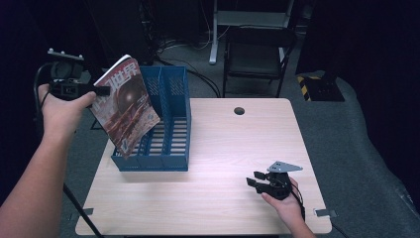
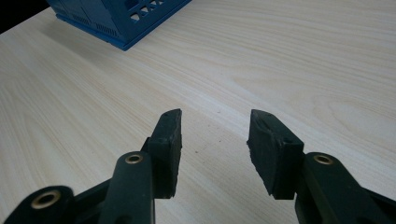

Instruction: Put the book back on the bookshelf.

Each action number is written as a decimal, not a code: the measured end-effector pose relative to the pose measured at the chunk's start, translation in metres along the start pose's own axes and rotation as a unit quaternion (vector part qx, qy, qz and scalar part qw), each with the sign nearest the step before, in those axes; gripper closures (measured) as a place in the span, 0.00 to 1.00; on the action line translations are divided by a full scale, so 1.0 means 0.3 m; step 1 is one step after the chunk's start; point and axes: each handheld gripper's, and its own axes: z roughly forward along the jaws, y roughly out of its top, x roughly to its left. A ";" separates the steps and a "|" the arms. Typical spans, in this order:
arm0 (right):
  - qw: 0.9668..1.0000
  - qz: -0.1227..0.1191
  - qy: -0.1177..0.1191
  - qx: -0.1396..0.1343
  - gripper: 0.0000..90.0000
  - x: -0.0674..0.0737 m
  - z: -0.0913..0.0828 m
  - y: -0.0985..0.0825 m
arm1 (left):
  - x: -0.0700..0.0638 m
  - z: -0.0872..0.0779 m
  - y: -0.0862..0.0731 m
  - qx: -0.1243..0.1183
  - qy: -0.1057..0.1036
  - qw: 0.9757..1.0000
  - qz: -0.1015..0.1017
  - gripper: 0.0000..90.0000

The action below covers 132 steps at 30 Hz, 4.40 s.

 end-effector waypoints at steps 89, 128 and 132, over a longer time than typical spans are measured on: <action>1.000 -0.004 0.005 0.001 0.60 -0.007 -0.003 -0.002 | 0.004 0.405 -0.138 0.002 0.043 0.998 -0.043 0.93; 1.000 -0.002 0.004 0.000 0.60 -0.004 0.001 0.000 | 0.013 0.339 -0.124 0.066 0.034 0.997 -0.021 0.93; 1.000 -0.004 0.003 0.001 0.60 -0.006 0.001 -0.001 | 0.019 0.340 -0.125 0.063 0.038 0.997 -0.026 0.93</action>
